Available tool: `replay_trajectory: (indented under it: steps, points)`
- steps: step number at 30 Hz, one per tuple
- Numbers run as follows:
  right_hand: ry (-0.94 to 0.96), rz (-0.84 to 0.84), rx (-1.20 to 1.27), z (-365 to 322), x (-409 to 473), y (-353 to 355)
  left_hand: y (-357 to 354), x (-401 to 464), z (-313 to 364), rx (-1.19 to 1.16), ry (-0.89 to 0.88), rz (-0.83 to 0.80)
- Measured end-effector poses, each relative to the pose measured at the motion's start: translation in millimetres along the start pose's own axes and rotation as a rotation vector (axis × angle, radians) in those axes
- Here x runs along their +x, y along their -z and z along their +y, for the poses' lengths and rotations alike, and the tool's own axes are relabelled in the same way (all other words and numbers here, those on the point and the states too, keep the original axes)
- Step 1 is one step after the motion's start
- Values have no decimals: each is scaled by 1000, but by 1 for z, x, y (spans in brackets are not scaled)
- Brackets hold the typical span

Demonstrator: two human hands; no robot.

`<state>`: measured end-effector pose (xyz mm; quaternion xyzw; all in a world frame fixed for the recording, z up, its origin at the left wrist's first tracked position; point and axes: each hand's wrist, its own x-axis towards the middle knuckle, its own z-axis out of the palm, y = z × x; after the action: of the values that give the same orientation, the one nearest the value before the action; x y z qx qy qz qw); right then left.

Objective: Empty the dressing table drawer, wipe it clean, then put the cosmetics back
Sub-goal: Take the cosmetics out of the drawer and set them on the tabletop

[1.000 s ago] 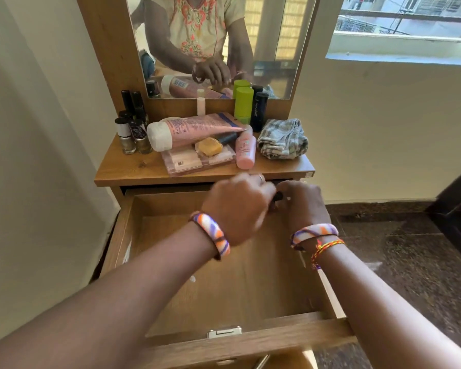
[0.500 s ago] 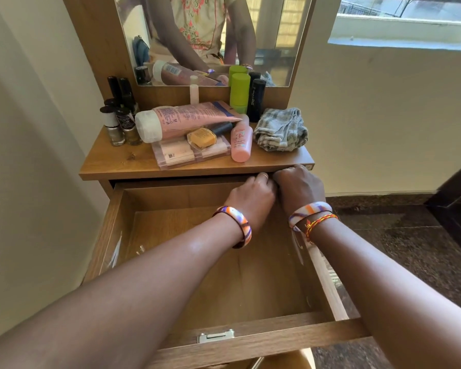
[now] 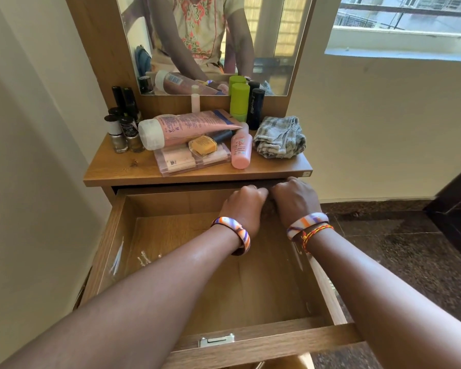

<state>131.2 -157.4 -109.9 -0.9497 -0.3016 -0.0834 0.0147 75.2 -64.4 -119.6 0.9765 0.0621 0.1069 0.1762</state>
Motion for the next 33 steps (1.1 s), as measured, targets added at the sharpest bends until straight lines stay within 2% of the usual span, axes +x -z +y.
replay_trajectory:
  steps: [6,14,18,23,26,29,33]
  points:
    - [13,-52,26,-4,2,4,30,-1,-8,-188,41,86]
    - [-38,-177,-31,-11,5,3,59,-16,-18,-277,71,26]
    - [-36,-174,-101,-12,5,0,64,-21,-24,-262,82,14]
    - [93,-79,-204,-14,-8,9,73,-27,-30,-287,99,20]
    - [55,-116,-52,-24,-11,40,90,-33,-38,-317,121,45]
    - [41,-159,204,-41,-3,78,121,-42,-54,-319,170,185]
    - [167,-24,423,-79,10,114,171,-51,-83,-243,201,345]
